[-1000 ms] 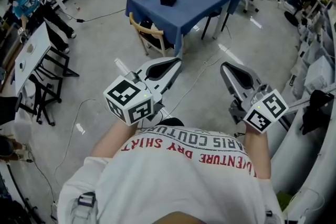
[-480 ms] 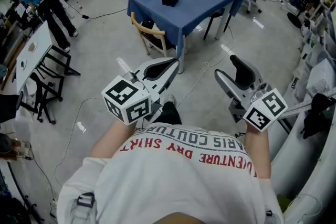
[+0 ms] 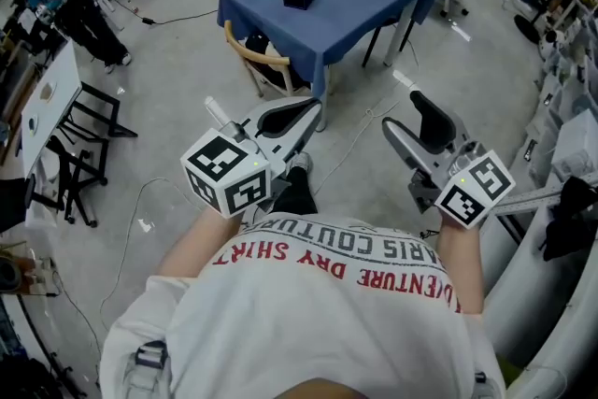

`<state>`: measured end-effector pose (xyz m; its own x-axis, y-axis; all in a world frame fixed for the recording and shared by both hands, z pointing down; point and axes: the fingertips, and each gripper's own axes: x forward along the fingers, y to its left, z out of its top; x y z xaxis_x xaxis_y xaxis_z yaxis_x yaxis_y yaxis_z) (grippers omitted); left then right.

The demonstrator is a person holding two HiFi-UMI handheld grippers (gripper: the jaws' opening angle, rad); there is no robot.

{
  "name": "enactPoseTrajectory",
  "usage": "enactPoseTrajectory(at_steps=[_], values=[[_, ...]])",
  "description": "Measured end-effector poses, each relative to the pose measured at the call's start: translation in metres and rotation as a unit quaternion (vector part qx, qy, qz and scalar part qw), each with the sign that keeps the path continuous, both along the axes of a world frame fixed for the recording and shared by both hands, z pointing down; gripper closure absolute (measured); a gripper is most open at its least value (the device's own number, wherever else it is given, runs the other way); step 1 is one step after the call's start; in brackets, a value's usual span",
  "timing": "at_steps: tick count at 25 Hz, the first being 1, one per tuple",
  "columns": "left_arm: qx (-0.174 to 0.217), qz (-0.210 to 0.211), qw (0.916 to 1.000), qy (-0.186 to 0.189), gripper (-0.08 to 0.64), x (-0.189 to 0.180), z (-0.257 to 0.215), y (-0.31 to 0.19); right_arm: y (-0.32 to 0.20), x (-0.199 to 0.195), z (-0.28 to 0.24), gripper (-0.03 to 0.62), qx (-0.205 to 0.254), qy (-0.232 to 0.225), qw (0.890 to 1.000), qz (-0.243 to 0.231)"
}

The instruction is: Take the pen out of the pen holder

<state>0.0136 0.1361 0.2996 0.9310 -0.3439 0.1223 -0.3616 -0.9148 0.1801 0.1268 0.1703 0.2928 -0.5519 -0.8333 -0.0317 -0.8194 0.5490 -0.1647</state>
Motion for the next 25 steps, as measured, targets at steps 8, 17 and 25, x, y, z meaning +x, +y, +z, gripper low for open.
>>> enactPoseTrajectory(at_steps=[8, 17, 25], values=[[-0.027, 0.001, 0.9996, 0.0, 0.529, 0.003, 0.011, -0.123, -0.12, 0.001, 0.012, 0.301, -0.025, 0.001, 1.0, 0.001], [-0.065, 0.005, 0.9976, -0.023, 0.529, 0.008, 0.032, -0.295, -0.29, 0.002, 0.026, 0.301, -0.062, 0.002, 0.998, 0.014], [-0.085, 0.01, 0.9958, -0.034, 0.529, 0.004, 0.06, -0.416, -0.406, 0.0, 0.054, 0.301, -0.103, 0.013, 0.994, 0.031]])
